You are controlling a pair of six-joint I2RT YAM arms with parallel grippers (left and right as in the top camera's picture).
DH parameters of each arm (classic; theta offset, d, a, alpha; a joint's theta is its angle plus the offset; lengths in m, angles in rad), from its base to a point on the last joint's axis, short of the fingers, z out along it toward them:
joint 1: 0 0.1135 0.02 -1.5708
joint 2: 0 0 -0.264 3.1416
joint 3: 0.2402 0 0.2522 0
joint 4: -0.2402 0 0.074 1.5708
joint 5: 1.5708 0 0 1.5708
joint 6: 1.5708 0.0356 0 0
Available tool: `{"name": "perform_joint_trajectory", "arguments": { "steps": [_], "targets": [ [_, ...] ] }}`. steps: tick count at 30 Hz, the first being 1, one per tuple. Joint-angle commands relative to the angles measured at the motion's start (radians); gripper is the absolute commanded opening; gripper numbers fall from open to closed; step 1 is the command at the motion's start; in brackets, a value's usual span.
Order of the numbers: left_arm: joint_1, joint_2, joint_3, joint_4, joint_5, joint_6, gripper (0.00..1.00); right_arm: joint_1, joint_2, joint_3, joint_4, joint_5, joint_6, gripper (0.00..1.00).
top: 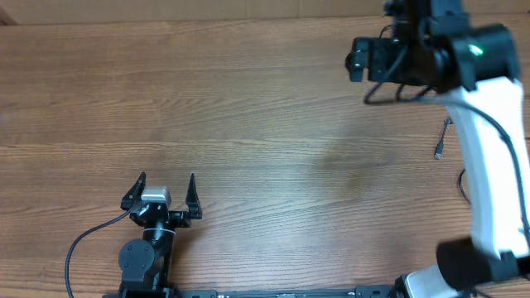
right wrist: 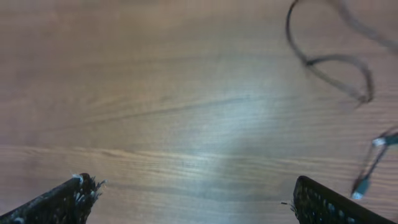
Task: Untangle cables
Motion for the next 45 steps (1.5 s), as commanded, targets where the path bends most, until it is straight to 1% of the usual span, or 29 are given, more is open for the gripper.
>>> {"name": "perform_joint_trajectory", "arguments": {
  "steps": [1,4,7,8,9,13,16,18,20,24,30,39,45],
  "targets": [
    [0.01,-0.009,-0.003,0.001,-0.006,-0.003,1.0,-0.001,-0.145,-0.106,0.064,0.043,-0.001,1.0],
    [0.01,-0.009,-0.003,0.001,-0.006,-0.003,1.0,-0.001,-0.268,-0.264,0.18,0.044,-0.001,1.0],
    [0.01,-0.009,-0.003,0.001,-0.006,-0.003,0.99,-0.001,-0.387,-0.447,0.328,0.042,0.008,1.0],
    [0.01,-0.009,-0.003,0.001,-0.006,-0.003,1.0,-0.001,-0.437,-0.533,0.411,0.042,0.027,1.0],
    [0.01,-0.009,-0.004,0.001,-0.006,-0.003,1.0,-0.001,-0.455,-0.565,0.445,0.042,0.031,1.0],
    [0.01,-0.009,-0.003,0.001,-0.006,-0.003,1.0,-0.001,-0.629,-0.898,0.801,0.042,0.037,1.0],
    [0.01,-0.009,-0.003,0.001,-0.006,-0.003,1.0,-0.002,-0.713,-1.069,1.009,0.044,0.036,1.0],
    [0.01,-0.009,-0.004,0.001,-0.006,-0.003,1.0,-0.002,-0.794,-1.225,1.2,0.047,0.036,1.0],
    [0.01,-0.009,-0.004,0.001,-0.006,-0.003,1.0,-0.01,-0.859,-1.349,1.329,0.046,0.037,1.0],
    [0.01,-0.009,-0.003,0.001,-0.006,-0.003,1.0,-0.034,-0.969,-1.559,1.511,0.046,0.037,1.0],
    [0.01,-0.009,-0.004,0.001,-0.006,-0.003,1.0,-0.07,-1.164,-1.828,1.667,0.046,0.037,1.0],
    [0.01,-0.009,-0.003,0.001,-0.006,-0.003,1.0,-0.082,-1.446,-2.066,1.681,0.045,0.037,1.0],
    [0.01,-0.009,-0.004,0.001,-0.006,-0.003,1.0,-0.1,-1.609,-2.08,1.495,0.042,0.036,1.0]
  ]
}}
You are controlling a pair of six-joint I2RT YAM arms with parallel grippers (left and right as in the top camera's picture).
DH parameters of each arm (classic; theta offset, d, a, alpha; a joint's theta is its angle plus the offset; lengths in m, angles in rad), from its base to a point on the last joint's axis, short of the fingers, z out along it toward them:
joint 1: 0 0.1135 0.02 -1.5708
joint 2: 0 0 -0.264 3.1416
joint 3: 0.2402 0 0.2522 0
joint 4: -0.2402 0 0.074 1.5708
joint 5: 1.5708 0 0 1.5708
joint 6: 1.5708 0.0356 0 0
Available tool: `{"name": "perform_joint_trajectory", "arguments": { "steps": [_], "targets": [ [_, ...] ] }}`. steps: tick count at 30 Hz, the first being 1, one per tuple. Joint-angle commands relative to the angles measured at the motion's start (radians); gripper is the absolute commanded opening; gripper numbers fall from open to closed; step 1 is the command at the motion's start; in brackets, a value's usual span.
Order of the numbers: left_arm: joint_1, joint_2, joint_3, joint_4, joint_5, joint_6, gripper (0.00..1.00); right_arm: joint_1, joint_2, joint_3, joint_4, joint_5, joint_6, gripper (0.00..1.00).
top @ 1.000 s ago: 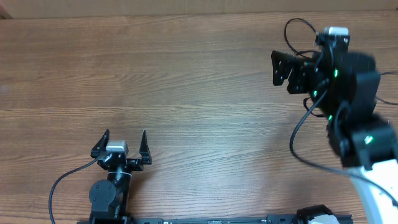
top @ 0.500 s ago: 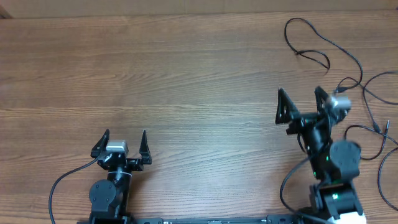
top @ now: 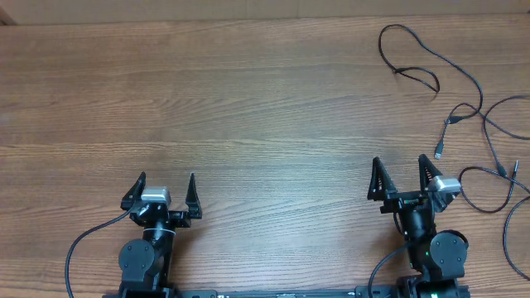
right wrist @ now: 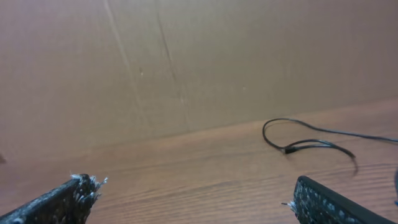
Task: Untangle cables
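Observation:
Thin black cables (top: pixel 451 79) lie spread over the table's far right, one looping at the back and others trailing to the right edge; a plug end (top: pixel 439 151) points toward the front. The back loop (right wrist: pixel 308 144) shows in the right wrist view. My right gripper (top: pixel 403 176) (right wrist: pixel 193 193) sits near the front edge, open and empty, just left of the plug. My left gripper (top: pixel 163 189) rests at the front left, open, nothing between its fingers.
The wooden table (top: pixel 248 108) runs wide to the left of the cables. A brown cardboard wall (right wrist: pixel 186 56) stands behind the table's far edge. Each arm's own black lead (top: pixel 83 240) curls by its base at the front.
My right arm was stretched out over the back right of the table, above the cables; now it is drawn back to the front edge, gripper open. The cables lie uncovered. The left arm is unchanged.

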Motion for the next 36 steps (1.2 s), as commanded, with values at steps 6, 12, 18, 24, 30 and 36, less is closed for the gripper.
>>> {"name": "perform_joint_trajectory", "arguments": {
  "steps": [6,12,18,24,30,36],
  "targets": [
    [0.01,-0.009,-0.004,0.002,-0.006,-0.003,1.0,-0.051,-0.138,-0.011,-0.224,-0.005,0.006,1.0],
    [0.01,-0.009,-0.003,0.001,-0.006,-0.003,1.0,-0.084,-0.138,-0.011,-0.224,-0.003,0.005,1.0],
    [0.01,-0.009,-0.004,0.001,-0.006,-0.003,1.0,-0.081,-0.138,-0.011,-0.224,-0.005,-0.01,1.0],
    [0.01,-0.009,-0.004,0.002,-0.006,-0.003,1.0,-0.092,-0.138,-0.011,-0.224,-0.005,-0.01,1.0],
    [0.01,-0.009,-0.004,0.001,-0.006,-0.003,1.0,-0.092,-0.138,-0.011,-0.224,-0.005,-0.01,1.0],
    [0.01,-0.009,-0.003,0.001,-0.006,-0.003,1.0,-0.092,-0.138,-0.01,-0.224,-0.005,-0.01,1.0]
  ]
}}
